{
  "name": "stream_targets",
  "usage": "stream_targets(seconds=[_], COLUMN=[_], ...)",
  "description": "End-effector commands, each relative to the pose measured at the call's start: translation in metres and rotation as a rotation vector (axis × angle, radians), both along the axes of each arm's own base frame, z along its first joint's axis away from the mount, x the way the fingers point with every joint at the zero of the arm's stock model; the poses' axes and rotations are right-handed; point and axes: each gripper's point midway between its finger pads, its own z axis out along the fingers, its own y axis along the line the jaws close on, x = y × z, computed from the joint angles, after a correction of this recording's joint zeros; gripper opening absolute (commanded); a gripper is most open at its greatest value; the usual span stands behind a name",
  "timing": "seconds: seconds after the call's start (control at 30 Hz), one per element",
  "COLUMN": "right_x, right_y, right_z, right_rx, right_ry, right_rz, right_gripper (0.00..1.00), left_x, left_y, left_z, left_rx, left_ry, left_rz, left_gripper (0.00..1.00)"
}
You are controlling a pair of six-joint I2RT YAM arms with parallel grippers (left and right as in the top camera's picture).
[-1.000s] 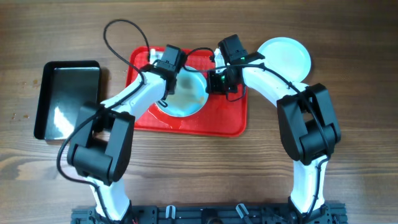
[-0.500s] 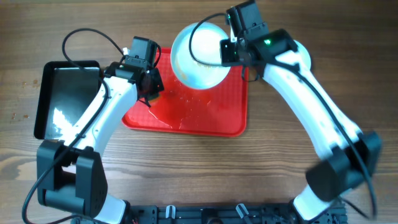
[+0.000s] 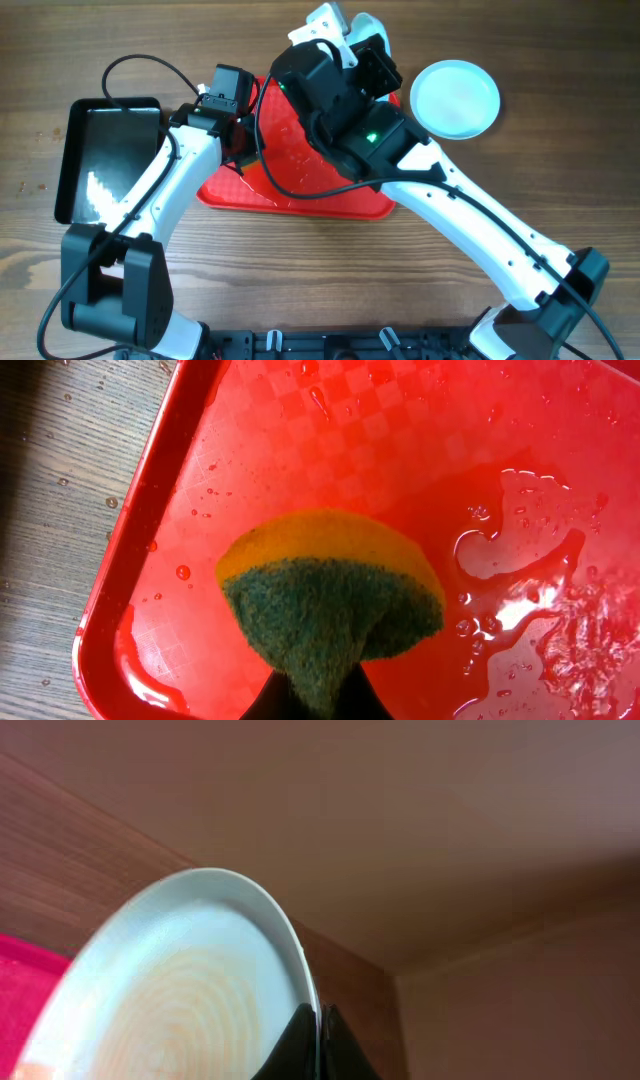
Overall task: Clean dirty plates on tray and stack at the side
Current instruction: 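Lift the plate with the right gripper and carry it rightward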
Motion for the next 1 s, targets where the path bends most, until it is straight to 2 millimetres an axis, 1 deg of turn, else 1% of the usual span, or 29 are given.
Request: stream_targets(seconds=[0.0, 0.1, 0.2, 0.27, 0.3, 0.33, 0.37, 0.4, 0.47, 0.5, 0.57, 0.6, 0.63, 0.7, 0.77, 0.83, 0.87, 0.9, 0.97], right_x=[0.000, -0.001, 0.001, 0.006, 0.011, 0.015, 0.018, 0.019, 0.017, 0.014, 0.005, -0.002, -0.008, -0.017, -0.025, -0.033, -0.038, -0.045, -0.051], right_y=[0.004, 0.014, 0.021, 0.014, 0.006, -0.008, -0.023, -0.036, -0.061, -0.077, -0.102, -0.116, -0.122, -0.127, -0.120, -0.116, -0.118, -0.116, -0.113], right_z=[-0.010, -0.040, -0.081, -0.100, -0.110, -0.121, -0.133, -0.145, -0.166, -0.182, -0.208, -0.223, -0.234, -0.247, -0.253, -0.260, -0.270, -0.287, -0.301], right_rx=[0.034, 0.212, 0.519, 0.692, 0.752, 0.796, 0.826, 0.835, 0.835, 0.818, 0.791, 0.789, 0.801, 0.859, 0.957, 1.007, 1.004, 1.011, 1.027], right_ry=[0.030, 0.136, 0.342, 0.445, 0.481, 0.515, 0.548, 0.578, 0.624, 0.668, 0.746, 0.796, 0.840, 0.914, 1.020, 1.095, 1.114, 1.135, 1.149], right_rz=[0.016, 0.066, 0.104, 0.076, 0.038, -0.014, -0.075, -0.129, -0.244, -0.311, -0.425, -0.499, -0.530, -0.552, -0.486, -0.419, -0.423, -0.412, -0.398], right_gripper=[0.04, 0.04, 0.04, 0.04, 0.04, 0.04, 0.09, 0.21, 0.47, 0.67, 0.80, 0.83, 0.85, 0.85, 0.85, 0.85, 0.86, 0.86, 0.86], left_x=[-0.002, -0.002, -0.002, -0.002, -0.002, -0.002, -0.002, -0.002, -0.002, -0.001, 0.000, 0.001, 0.001, 0.001, 0.000, 0.000, 0.000, 0.000, 0.000], left_y=[-0.001, -0.001, -0.001, -0.001, -0.001, -0.001, -0.001, -0.001, -0.001, -0.001, -0.001, -0.001, -0.001, -0.001, -0.001, -0.001, -0.001, -0.001, -0.001], left_z=[-0.006, -0.006, -0.006, -0.006, -0.006, -0.006, -0.006, -0.006, -0.006, -0.006, -0.005, -0.005, -0.005, -0.005, -0.006, -0.007, -0.007, -0.009, -0.011], left_rx=[-0.010, -0.010, -0.010, -0.010, -0.010, -0.010, -0.010, -0.010, -0.011, -0.012, -0.013, -0.014, -0.014, -0.014, -0.014, -0.013, -0.013, -0.012, -0.011], left_ry=[0.013, 0.013, 0.013, 0.013, 0.013, 0.013, 0.013, 0.013, 0.011, 0.008, 0.002, 0.001, 0.001, 0.000, 0.000, 0.003, 0.004, 0.007, 0.012], left_rz=[0.014, 0.014, 0.014, 0.014, 0.014, 0.014, 0.014, 0.014, 0.014, 0.014, 0.014, 0.014, 0.014, 0.014, 0.014, 0.014, 0.014, 0.014, 0.014], left_gripper=[0.04, 0.04, 0.04, 0.04, 0.04, 0.04, 0.04, 0.04, 0.04, 0.04, 0.04, 0.04, 0.04, 0.04, 0.04, 0.04, 0.04, 0.04, 0.04])
